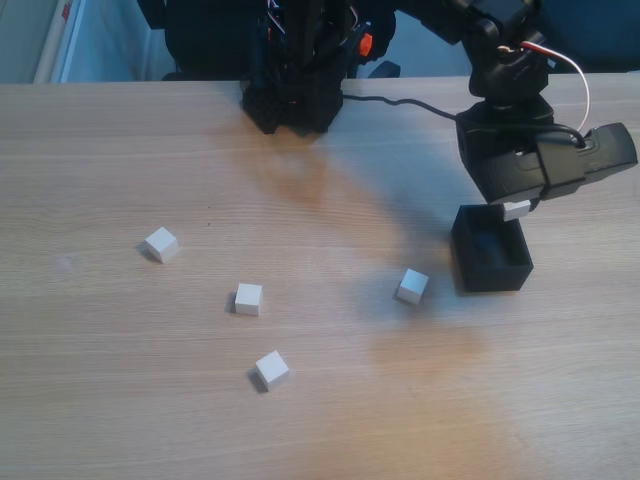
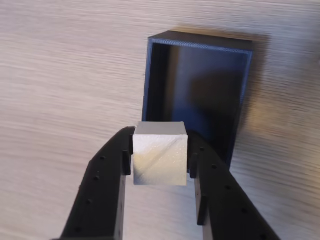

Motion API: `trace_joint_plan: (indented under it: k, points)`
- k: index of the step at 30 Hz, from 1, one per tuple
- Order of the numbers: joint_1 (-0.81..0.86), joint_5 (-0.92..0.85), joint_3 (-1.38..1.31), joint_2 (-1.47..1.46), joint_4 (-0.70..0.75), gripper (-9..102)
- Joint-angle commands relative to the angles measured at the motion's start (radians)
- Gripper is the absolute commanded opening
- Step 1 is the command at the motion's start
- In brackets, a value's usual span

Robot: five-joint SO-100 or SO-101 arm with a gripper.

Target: Pick blocks and place them in the box.

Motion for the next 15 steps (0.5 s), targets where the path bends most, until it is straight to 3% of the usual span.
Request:
trace_joint_plan:
  k: [1,8,10,13,15]
  points:
    - [0.003,0.008,-0.055,0.009,0.009,15]
    - [0.034,-0.014,-0.048,0.029,0.034,17]
    - [0.051,-0.014,-0.048,0.043,0.049,14]
    - [0.092,-0.002,-0.025,0.097,0.072,1]
    - [0.130,-0.011,0.035,0.161,0.069,0]
